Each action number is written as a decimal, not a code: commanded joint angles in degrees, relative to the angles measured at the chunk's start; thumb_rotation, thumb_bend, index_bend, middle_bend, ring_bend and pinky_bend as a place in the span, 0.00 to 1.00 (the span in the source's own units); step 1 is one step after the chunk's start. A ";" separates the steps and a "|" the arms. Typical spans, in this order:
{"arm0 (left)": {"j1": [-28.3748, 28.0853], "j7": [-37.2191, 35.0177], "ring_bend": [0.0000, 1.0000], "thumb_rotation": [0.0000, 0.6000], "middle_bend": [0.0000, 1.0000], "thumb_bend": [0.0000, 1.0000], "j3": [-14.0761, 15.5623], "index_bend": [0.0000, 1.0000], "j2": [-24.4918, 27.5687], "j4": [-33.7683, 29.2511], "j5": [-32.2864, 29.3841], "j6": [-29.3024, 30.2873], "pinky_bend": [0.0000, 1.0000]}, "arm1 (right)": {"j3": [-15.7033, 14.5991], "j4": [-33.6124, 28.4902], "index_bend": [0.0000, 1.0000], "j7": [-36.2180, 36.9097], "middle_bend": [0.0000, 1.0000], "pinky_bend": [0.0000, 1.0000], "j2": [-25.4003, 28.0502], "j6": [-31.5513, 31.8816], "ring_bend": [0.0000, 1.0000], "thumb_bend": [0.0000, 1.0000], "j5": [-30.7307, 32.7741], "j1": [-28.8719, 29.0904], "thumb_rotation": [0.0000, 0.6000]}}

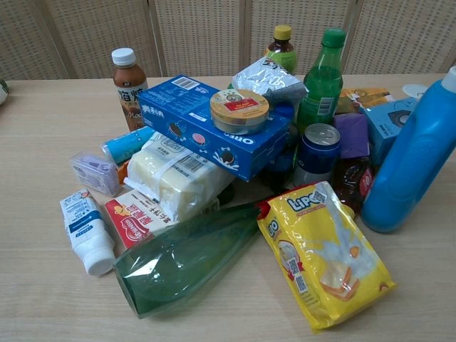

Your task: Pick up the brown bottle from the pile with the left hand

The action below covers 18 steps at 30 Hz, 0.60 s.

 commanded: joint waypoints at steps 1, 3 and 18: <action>-0.08 -0.04 0.00 1.00 0.00 0.00 -0.01 0.28 -0.10 0.13 -0.02 -0.16 0.00 | 0.01 0.03 0.00 0.06 0.00 0.00 0.01 -0.13 0.00 0.00 0.11 0.03 1.00; -0.15 0.03 0.00 1.00 0.00 0.00 0.00 0.28 -0.19 0.26 -0.16 -0.40 0.00 | 0.02 0.09 0.00 0.42 0.00 0.00 0.07 -0.34 0.00 0.00 0.32 0.06 1.00; -13.08 9.49 0.00 1.00 0.00 0.00 -7.70 0.27 -0.11 -4.85 -7.14 -17.31 0.00 | 0.87 0.32 0.00 3.58 0.00 0.00 1.41 0.88 0.00 0.00 1.51 -0.67 1.00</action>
